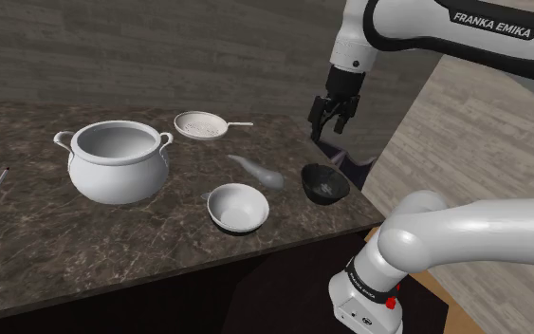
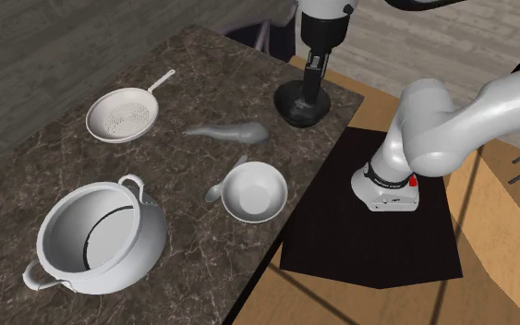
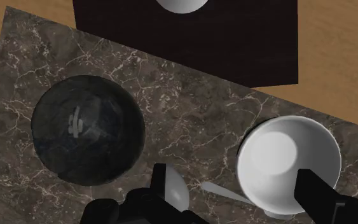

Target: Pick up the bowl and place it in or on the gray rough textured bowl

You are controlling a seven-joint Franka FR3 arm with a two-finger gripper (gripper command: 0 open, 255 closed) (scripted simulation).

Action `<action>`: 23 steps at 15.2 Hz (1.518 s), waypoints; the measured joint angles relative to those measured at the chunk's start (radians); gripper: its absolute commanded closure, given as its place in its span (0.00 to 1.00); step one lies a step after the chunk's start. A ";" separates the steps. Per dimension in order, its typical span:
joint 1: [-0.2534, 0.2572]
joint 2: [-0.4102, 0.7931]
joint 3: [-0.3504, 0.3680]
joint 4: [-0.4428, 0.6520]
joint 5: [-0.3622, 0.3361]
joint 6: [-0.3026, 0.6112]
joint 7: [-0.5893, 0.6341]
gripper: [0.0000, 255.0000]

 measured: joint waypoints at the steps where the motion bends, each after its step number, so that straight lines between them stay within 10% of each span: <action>1: 0.000 0.000 0.000 0.000 0.000 0.000 0.000 0.00; 14: 0.052 0.229 0.271 -0.097 0.068 0.328 0.250 0.00; 23: 0.035 0.539 0.470 -0.024 -0.021 0.533 0.490 0.00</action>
